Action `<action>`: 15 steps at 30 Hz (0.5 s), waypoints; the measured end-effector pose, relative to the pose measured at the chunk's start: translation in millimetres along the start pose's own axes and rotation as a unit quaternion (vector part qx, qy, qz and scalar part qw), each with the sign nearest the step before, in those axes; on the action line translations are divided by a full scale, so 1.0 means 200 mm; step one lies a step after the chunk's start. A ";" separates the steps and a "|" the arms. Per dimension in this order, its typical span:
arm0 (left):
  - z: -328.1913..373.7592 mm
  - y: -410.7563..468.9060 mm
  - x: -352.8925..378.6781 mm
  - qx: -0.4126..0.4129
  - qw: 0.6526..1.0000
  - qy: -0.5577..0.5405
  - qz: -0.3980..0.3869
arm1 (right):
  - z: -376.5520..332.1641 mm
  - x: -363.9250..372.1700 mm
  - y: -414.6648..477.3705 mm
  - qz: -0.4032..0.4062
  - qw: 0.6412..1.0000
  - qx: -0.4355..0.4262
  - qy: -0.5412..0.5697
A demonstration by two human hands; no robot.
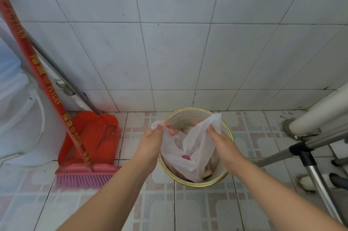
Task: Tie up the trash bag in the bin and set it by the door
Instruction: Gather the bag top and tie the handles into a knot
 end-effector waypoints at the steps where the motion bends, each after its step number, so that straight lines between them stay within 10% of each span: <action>1: 0.00 0.00 0.01 -0.003 1.000 -0.015 -0.002 | -0.01 0.03 0.00 -0.016 0.999 -0.001 0.031; 7: 0.10 -0.01 0.10 0.011 0.997 -0.076 -0.022 | -0.10 -0.05 0.00 0.050 0.979 0.018 0.194; 15: 0.27 -0.18 0.42 0.066 0.988 -0.029 -0.139 | -0.24 -0.19 0.01 0.134 0.991 0.013 0.024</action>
Point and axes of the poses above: each hand's wrist, its own y-axis towards the middle knuckle, its own x-axis out of the palm, z = x × y, the point moved 10 cm from there along y, towards the middle knuckle, and after that the axes turned 14 degrees about -y, right-handed, at the moved point
